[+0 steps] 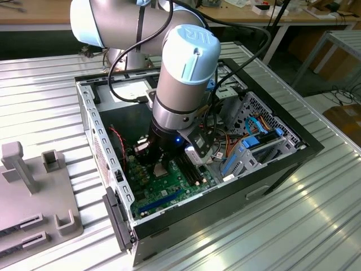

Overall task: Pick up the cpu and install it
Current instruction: 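Place the cpu into insertion slot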

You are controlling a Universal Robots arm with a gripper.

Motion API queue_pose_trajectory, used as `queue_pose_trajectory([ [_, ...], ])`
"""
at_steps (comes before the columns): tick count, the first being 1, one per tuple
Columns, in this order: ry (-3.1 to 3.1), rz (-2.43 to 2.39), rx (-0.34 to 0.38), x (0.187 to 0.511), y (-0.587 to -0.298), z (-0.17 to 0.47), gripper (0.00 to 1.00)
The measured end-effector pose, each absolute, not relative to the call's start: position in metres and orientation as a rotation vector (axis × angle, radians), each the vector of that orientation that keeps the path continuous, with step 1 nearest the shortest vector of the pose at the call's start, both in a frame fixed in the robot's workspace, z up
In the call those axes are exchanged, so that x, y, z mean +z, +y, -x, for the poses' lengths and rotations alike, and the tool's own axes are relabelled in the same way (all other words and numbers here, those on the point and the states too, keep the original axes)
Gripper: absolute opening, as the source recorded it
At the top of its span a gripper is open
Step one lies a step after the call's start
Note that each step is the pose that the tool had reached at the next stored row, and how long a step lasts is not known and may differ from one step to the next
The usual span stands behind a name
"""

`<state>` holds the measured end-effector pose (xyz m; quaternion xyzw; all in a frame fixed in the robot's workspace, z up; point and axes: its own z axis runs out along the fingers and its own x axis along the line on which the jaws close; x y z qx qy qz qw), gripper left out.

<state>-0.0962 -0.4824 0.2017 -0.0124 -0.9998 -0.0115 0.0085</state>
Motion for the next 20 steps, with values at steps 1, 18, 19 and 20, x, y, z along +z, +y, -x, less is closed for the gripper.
queue_pose_trajectory([
  [1,-3.124,0.039,-0.036,0.2017,-0.4824,0.0962,0.40],
  [18,-3.124,0.044,-0.036,0.2051,-0.4824,0.0962,0.38],
  [19,-3.124,0.045,-0.036,0.2052,-0.4824,0.0962,0.38],
  [20,-3.124,0.045,-0.036,0.2052,-0.4824,0.0962,0.38],
])
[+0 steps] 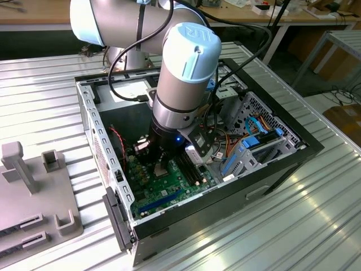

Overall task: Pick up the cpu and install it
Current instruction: 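Place the cpu into insertion slot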

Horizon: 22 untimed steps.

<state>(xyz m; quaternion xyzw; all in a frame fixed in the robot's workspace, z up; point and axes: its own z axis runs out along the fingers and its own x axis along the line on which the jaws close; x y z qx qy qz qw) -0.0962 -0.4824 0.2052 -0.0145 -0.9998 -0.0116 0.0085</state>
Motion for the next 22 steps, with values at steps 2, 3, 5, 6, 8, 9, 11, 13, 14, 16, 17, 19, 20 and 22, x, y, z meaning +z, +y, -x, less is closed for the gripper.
queue_pose_trajectory([
  [2,-3.124,0.045,-0.036,0.2052,-0.4824,0.0962,0.38],
  [3,-3.124,0.045,-0.036,0.2052,-0.4824,0.0962,0.38],
  [5,-3.124,0.045,-0.036,0.2051,-0.4824,0.0962,0.38],
  [6,-3.124,0.045,-0.036,0.2051,-0.4824,0.0962,0.38],
  [8,-3.124,0.045,-0.036,0.2049,-0.4824,0.0962,0.38],
  [9,-3.124,0.045,-0.036,0.2049,-0.4824,0.0961,0.38],
  [11,-3.124,0.045,-0.036,0.2048,-0.4824,0.0962,0.45],
  [13,-3.124,0.045,-0.036,0.2048,-0.4824,0.0962,0.45],
  [14,-3.124,0.044,-0.037,0.2046,-0.4827,0.0962,0.52],
  [16,-3.124,0.028,-0.036,0.2048,-0.4843,0.0962,0.52],
  [17,-3.124,0.021,-0.036,0.2048,-0.4851,0.0962,0.52],
  [19,-3.124,0.010,-0.038,0.2041,-0.4864,0.0962,0.52],
  [20,-3.124,0.009,-0.039,0.2038,-0.4864,0.0963,0.52],
  [22,-3.124,0.009,-0.040,0.2030,-0.4865,0.0962,0.52],
])
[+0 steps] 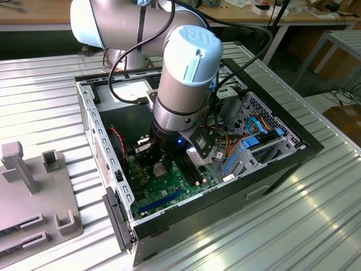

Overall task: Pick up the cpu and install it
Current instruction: 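Place the cpu into insertion slot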

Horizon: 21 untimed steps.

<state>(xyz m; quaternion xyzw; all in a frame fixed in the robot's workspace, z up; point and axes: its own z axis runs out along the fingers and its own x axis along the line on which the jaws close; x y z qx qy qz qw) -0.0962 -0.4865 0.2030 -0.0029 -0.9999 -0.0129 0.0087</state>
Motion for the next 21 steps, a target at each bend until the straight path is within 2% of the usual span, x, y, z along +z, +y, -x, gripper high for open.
queue_pose_trajectory([
  [1,-3.124,0.009,-0.040,0.2028,-0.4865,0.0962,0.51],
  [3,-3.124,0.009,-0.040,0.2024,-0.4865,0.0963,0.38],
  [21,-3.123,0.009,-0.045,0.2048,-0.4865,0.0961,0.38],
])
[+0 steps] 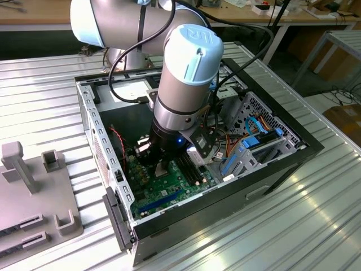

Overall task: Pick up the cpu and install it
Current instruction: 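Place the cpu into insertion slot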

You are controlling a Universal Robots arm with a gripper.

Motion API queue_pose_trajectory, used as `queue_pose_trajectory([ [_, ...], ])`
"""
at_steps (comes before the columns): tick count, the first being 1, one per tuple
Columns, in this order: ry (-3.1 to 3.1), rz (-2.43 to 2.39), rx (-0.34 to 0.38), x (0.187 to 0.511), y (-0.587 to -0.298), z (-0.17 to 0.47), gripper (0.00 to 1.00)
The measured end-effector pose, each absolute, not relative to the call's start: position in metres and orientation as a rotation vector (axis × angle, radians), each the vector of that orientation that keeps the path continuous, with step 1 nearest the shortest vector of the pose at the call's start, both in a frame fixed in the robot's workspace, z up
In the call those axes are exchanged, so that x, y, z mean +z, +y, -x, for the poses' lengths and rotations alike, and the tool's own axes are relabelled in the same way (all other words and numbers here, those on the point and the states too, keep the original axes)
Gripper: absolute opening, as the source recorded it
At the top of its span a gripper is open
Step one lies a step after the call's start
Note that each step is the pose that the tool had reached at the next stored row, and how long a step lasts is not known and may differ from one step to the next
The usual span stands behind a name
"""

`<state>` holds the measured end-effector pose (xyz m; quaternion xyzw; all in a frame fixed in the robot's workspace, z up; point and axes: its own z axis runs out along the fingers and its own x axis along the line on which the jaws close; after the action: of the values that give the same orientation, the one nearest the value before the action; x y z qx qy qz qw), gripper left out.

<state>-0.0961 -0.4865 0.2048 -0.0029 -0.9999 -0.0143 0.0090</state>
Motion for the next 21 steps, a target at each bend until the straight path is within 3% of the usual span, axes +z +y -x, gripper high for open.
queue_pose_trajectory([
  [3,-3.123,0.009,-0.045,0.2042,-0.4865,0.0961,0.38],
  [4,-3.123,0.009,-0.045,0.2042,-0.4866,0.0961,0.45],
  [8,-3.123,0.000,-0.045,0.2041,-0.4872,0.0961,0.47],
  [11,-3.123,-0.009,-0.045,0.2035,-0.4874,0.0961,0.59],
  [20,-3.123,-0.041,-0.045,0.2011,-0.4874,0.0957,0.58],
  [21,-3.123,-0.041,-0.045,0.2007,-0.4874,0.0957,0.51],
])
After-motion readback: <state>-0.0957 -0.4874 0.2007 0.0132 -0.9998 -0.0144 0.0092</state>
